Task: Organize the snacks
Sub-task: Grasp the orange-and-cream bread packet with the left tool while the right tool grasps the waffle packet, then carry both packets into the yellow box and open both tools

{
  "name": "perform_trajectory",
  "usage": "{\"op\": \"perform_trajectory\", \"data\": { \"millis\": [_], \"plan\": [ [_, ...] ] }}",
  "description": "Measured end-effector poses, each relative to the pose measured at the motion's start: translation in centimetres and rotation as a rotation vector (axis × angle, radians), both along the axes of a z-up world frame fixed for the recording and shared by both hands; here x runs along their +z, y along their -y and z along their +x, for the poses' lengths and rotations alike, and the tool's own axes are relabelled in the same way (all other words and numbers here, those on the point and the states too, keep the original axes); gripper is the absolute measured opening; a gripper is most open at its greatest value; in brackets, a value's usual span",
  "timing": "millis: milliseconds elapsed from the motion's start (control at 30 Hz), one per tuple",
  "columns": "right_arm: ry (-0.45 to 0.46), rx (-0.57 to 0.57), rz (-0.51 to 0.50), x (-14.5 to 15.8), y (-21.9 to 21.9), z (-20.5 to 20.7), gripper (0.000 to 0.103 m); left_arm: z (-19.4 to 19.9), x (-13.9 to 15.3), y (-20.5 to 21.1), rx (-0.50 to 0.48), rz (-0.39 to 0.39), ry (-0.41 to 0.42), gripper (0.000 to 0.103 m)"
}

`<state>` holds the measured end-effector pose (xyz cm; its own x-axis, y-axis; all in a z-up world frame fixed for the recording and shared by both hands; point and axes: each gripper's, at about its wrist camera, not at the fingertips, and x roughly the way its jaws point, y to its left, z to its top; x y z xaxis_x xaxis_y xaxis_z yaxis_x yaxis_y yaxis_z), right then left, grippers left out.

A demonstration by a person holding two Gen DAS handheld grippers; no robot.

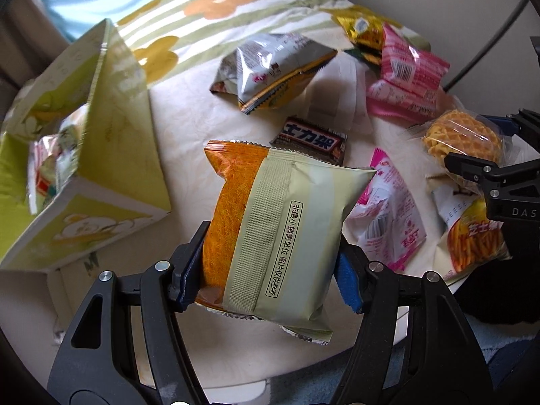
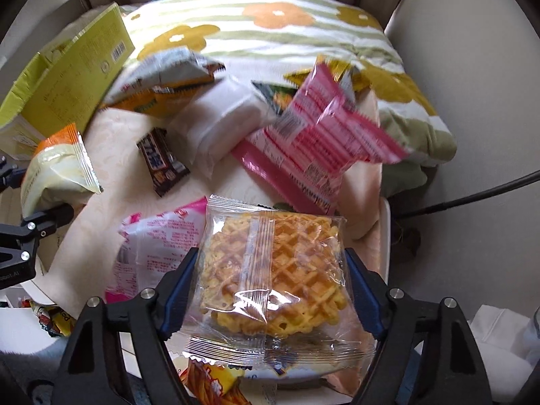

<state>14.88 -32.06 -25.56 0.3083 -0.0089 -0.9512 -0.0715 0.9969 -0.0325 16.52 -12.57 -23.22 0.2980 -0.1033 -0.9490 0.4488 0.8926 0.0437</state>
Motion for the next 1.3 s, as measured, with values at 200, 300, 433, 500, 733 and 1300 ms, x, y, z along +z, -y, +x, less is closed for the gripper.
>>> {"op": "perform_trajectory", "data": {
  "millis": [200, 300, 433, 500, 733, 1300],
  "plan": [
    [0.089, 0.034, 0.051, 3.4, -0.2, -0.6, 0.077, -0.6, 3.0, -1.3, 0.093, -0.03, 0.07, 0.062],
    [0.141, 0.067, 0.064, 5.4, -0.7, -0.5, 0.077, -0.7, 5.0, -2.4, 0.143, -0.046, 0.103, 0.062],
    [0.211, 0.114, 0.082, 8.7, -2.3, -0.3, 0.077, -0.3, 7.9, -4.1, 0.193, -0.072, 0.16, 0.062],
    [0.238, 0.13, 0.09, 10.0, -3.2, 0.2, 0.077, 0.3, 9.5, -5.3, 0.215, -0.087, 0.194, 0.062],
    [0.323, 0.176, 0.128, 14.1, -8.0, 2.6, 0.077, 3.6, 13.3, -10.5, 0.271, -0.117, 0.286, 0.062],
    [0.329, 0.2, 0.213, 14.0, -24.9, 12.5, 0.077, 14.2, 10.3, -28.0, 0.337, -0.082, 0.246, 0.062]
  ]
}}
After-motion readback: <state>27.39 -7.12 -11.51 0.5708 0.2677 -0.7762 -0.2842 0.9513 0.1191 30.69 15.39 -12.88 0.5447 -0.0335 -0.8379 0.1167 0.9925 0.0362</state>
